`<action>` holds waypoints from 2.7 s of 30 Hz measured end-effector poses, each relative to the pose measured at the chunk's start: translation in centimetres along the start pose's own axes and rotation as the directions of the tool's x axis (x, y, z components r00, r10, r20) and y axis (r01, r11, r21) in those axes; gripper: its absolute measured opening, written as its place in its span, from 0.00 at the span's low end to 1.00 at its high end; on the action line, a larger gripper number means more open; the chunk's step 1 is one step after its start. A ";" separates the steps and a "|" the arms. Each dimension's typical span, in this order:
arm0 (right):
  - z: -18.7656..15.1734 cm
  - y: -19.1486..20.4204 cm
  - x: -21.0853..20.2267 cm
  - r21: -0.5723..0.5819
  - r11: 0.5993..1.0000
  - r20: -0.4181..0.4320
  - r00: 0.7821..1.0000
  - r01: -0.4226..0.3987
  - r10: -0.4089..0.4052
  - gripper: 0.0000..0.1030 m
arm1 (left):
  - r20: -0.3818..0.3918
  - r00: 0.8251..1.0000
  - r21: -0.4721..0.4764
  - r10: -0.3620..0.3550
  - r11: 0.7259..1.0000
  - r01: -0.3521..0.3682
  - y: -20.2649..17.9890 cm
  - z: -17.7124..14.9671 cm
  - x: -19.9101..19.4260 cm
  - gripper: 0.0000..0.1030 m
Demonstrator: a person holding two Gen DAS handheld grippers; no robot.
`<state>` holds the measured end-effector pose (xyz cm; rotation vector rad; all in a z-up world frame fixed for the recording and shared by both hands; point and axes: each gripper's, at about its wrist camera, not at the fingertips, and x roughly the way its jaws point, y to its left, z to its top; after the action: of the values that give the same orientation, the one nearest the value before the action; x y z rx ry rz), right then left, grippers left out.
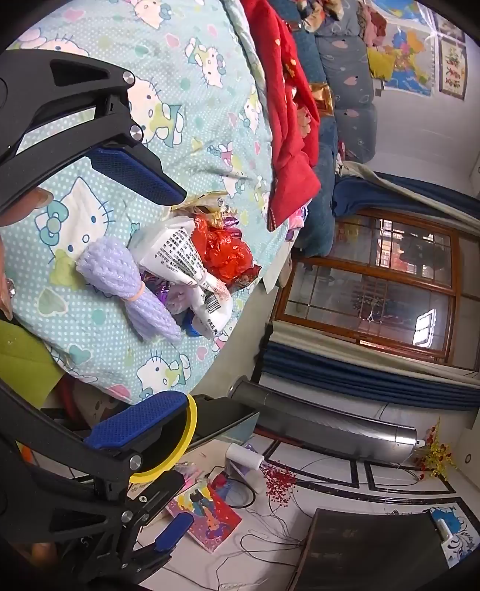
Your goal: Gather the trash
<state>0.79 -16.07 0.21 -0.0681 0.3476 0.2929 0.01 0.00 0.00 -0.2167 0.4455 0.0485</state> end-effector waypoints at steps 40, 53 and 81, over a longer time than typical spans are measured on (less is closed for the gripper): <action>0.1 -0.2 -0.1 0.005 1.000 0.006 1.000 -0.001 0.001 0.94 | 0.009 1.000 -0.002 -0.004 1.000 0.004 0.0 0.0 0.0 0.90; -0.1 0.0 -0.4 0.001 1.000 0.017 1.000 -0.002 0.002 0.94 | 0.014 1.000 0.000 -0.004 1.000 0.004 0.0 0.1 0.2 0.90; 1.1 6.1 4.2 -0.112 0.969 -0.065 0.975 -0.220 0.214 0.94 | 0.043 0.995 -0.183 0.087 0.980 -0.077 7.3 1.4 -0.2 0.90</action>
<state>3.08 -8.95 -0.33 -0.1549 0.3902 0.5293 -0.26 7.42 -0.11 -0.3758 0.3993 0.1758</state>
